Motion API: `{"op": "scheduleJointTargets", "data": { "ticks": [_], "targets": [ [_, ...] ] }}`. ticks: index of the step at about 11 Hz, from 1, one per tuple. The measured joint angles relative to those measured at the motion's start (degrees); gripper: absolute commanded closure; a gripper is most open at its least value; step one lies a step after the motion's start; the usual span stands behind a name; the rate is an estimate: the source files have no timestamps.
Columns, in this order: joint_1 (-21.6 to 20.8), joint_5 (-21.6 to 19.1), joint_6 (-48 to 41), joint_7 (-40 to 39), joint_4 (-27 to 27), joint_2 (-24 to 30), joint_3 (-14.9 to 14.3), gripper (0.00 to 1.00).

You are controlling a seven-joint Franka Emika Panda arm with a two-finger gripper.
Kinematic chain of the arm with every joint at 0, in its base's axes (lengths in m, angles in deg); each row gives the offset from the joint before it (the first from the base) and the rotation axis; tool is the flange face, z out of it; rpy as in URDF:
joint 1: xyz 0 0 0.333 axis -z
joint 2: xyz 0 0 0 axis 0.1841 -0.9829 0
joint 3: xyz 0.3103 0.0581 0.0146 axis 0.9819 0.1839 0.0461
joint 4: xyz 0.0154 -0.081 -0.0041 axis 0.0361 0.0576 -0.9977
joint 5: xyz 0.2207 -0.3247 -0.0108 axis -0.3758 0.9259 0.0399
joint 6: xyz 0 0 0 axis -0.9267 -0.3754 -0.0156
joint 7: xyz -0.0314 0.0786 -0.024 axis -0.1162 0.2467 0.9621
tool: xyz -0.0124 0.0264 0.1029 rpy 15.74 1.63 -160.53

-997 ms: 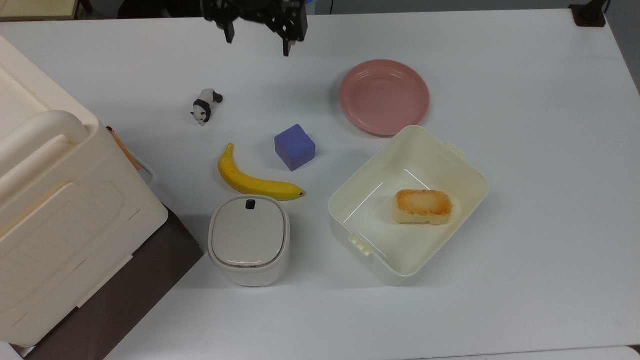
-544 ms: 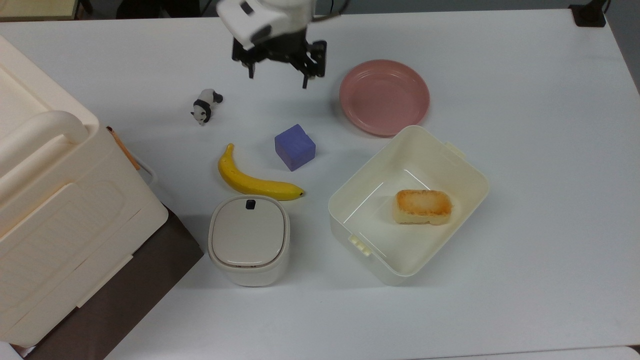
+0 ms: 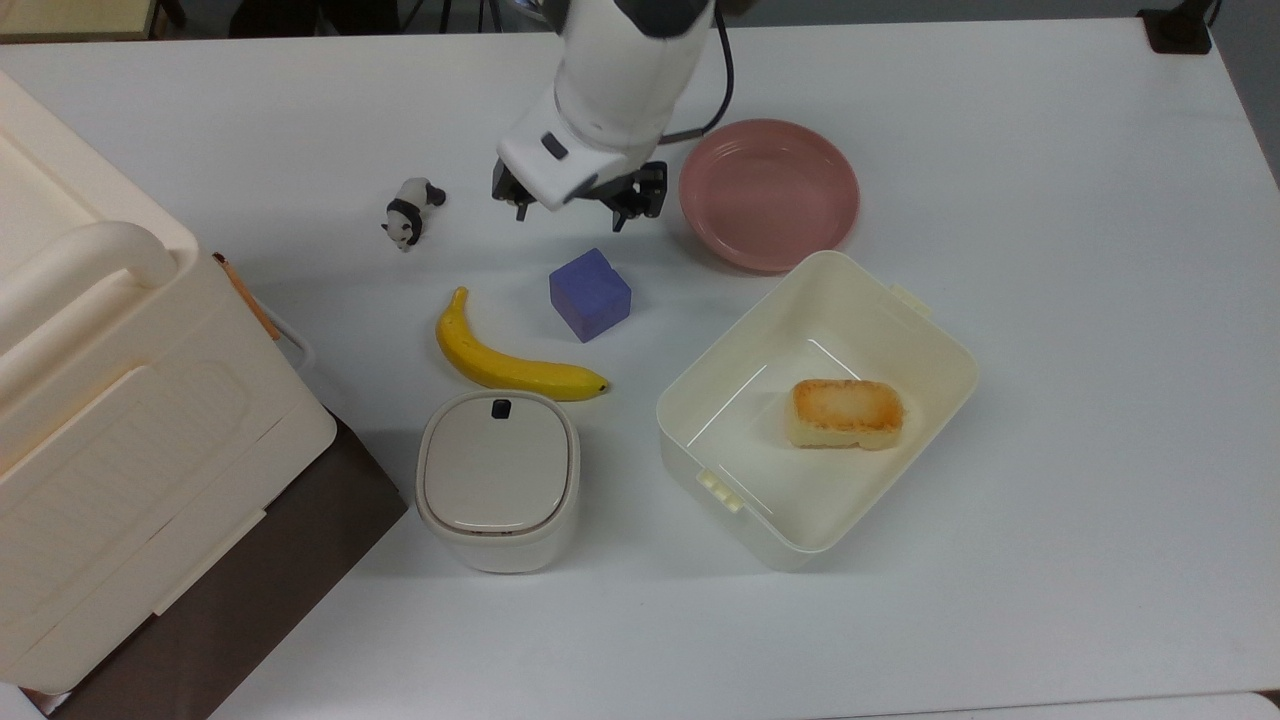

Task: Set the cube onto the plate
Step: 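Lower the open gripper down over the purple cube, then close the gripper on the purple cube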

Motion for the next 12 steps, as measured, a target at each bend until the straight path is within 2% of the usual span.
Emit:
{"op": "scheduleJointTargets", "data": {
  "ticks": [4,8,9,10,12],
  "targets": [
    [-0.85,5.24,2.04,-2.29,-0.15,-4.47,0.74,0.00],
    [-0.85,7.45,2.17,-7.65,-0.89,-6.79,0.93,0.00],
    [-0.84,7.51,2.17,-9.80,-0.90,-7.30,0.93,0.05],
    [-0.84,7.51,2.17,-10.82,-0.92,-7.79,0.93,0.14],
    [-0.84,7.52,2.17,-11.14,-0.93,-8.49,0.93,0.40]
  ]
}}
